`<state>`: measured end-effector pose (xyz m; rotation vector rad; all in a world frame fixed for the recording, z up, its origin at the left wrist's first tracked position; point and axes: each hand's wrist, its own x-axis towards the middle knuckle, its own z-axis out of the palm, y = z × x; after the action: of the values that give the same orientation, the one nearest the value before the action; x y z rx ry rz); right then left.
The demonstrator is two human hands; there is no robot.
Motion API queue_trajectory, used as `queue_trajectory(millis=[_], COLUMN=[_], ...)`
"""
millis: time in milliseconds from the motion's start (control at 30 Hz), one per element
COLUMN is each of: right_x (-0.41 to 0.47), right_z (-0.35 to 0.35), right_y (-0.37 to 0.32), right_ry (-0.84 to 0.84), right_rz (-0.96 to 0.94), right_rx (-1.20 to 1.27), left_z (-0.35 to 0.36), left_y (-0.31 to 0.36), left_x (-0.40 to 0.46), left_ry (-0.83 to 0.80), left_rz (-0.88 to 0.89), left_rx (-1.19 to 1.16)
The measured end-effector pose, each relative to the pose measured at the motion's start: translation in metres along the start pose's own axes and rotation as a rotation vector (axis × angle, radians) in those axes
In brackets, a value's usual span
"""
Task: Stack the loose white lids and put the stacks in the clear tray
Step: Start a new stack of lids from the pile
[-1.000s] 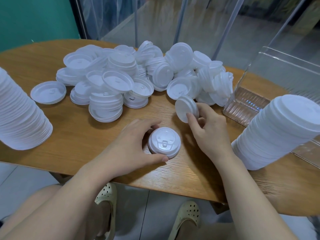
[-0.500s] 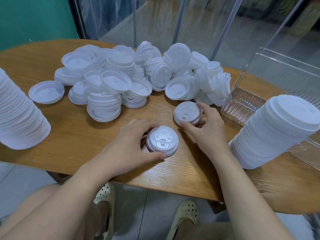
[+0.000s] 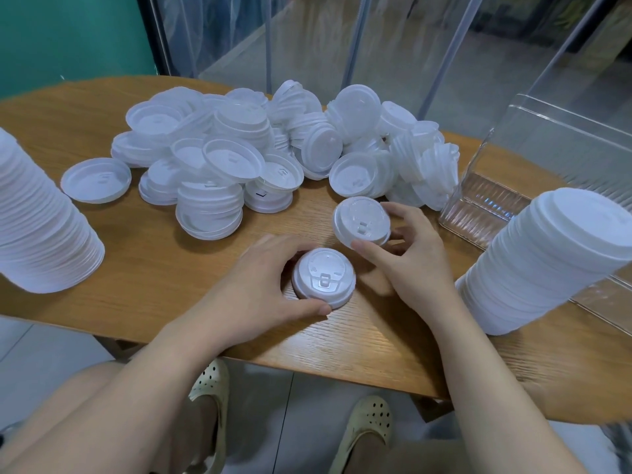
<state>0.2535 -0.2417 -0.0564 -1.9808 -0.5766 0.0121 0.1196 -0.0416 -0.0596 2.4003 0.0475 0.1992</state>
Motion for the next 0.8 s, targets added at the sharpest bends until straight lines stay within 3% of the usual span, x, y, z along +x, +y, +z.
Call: queue_trajectory(millis=[400,800], right_x=[-0.018,-0.02], right_z=[-0.004,-0.003], right_y=[-0.007,-0.005], right_ry=[-0.362,-0.451], right_rz=[-0.097,-0.084], right_rx=[-0.042,-0.168], left_z=[-0.003,-0.001], left_y=[-0.011,-0.012], left_x=[-0.003,-0.001], left_ry=[-0.005,0.009], left_rz=[-0.099,-0.097], left_rx=[-0.084,-0.078])
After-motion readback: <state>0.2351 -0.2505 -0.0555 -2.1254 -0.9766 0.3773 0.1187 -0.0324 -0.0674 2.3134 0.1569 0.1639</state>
